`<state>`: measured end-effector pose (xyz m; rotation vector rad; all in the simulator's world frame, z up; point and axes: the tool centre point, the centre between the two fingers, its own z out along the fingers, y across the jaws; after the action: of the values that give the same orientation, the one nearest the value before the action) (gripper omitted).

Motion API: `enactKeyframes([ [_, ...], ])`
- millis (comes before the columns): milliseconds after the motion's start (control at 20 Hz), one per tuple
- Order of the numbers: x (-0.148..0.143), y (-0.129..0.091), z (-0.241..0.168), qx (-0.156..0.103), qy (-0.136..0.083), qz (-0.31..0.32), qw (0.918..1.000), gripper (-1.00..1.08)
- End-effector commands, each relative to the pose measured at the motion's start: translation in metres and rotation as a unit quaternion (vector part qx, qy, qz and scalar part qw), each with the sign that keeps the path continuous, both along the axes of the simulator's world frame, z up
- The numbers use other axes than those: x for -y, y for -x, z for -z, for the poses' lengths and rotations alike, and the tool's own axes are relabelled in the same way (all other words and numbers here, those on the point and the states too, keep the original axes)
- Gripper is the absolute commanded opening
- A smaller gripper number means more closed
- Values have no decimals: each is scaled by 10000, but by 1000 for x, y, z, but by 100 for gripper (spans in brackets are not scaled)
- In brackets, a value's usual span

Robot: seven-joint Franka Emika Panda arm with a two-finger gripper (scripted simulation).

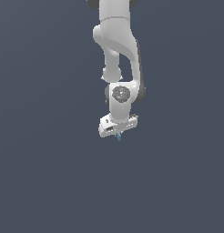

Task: Pick up the object and move it to a goal position.

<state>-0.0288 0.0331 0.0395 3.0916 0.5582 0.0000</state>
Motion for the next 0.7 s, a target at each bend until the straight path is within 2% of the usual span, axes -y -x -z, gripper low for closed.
enactKeyframes([
  [0,0,0,0,0,0,-1,10000,-100],
  [300,-8,-8,-4,0,0,-1,10000,-100],
  [650,-31,-31,-14,0,0,-1,10000,-100],
])
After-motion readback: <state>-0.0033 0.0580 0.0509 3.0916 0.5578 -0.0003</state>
